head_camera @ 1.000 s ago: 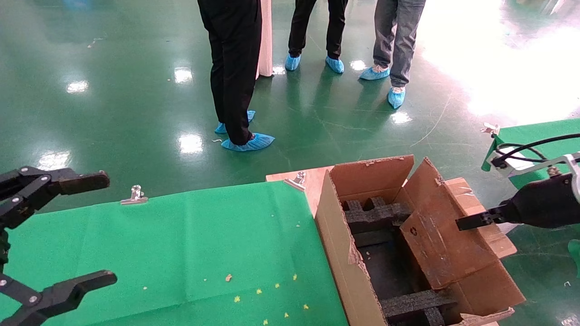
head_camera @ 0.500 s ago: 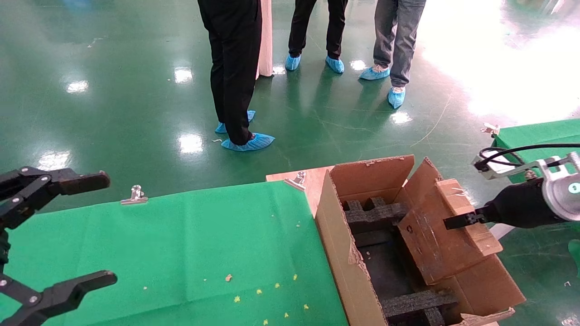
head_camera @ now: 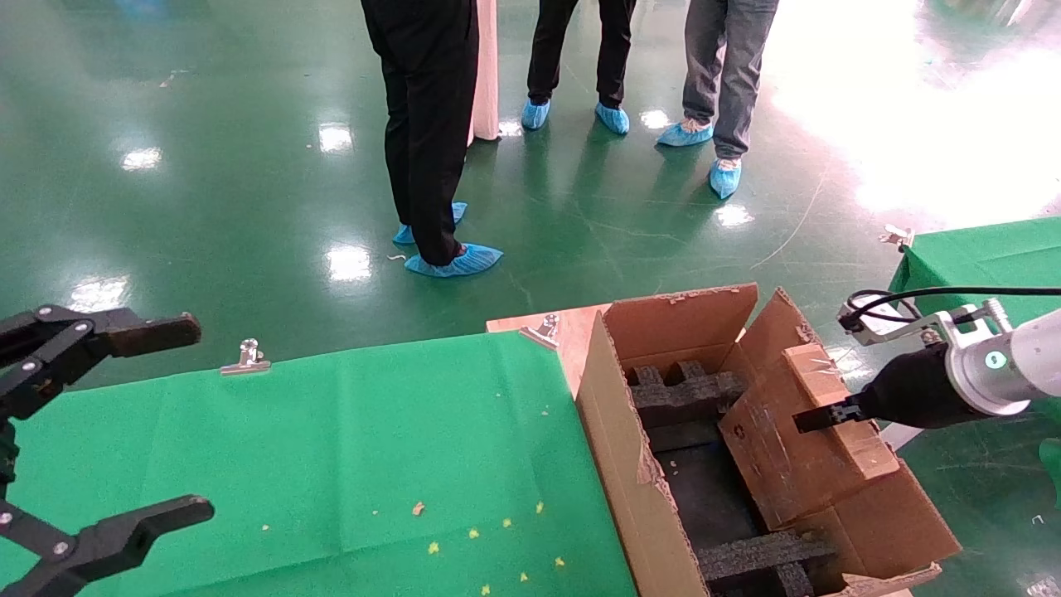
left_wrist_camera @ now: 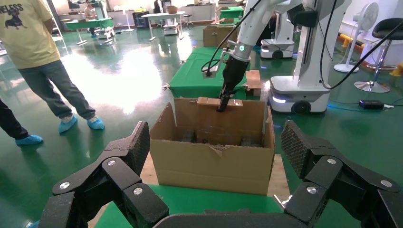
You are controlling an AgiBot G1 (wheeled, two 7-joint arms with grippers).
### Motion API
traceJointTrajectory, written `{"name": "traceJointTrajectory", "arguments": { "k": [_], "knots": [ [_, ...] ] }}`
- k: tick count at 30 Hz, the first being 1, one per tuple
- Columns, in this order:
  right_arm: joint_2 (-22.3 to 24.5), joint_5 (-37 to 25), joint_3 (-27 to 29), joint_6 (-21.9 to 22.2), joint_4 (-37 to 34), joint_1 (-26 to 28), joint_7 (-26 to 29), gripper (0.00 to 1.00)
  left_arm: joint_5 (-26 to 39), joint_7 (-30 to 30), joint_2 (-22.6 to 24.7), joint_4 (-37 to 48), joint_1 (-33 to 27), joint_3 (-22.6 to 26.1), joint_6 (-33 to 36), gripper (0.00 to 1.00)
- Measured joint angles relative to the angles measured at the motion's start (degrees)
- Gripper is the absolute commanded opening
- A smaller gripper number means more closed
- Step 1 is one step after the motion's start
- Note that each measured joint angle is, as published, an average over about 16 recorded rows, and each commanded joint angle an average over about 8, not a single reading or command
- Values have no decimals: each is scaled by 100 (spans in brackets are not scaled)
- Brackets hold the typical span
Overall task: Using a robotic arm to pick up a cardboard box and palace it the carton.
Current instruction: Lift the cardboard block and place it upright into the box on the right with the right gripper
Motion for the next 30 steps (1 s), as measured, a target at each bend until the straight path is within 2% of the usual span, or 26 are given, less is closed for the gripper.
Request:
{"name": "traceJointTrajectory", "arguments": {
  "k": [8, 30],
  "knots": [
    [-302, 289, 151, -11, -496, -538, -229, 0, 0, 0, 0, 0, 0, 1, 0, 100],
    [-908, 971, 573, -413, -1845, -1679, -1024, 0, -1, 1, -1, 0, -1, 2, -1, 100]
  ]
}}
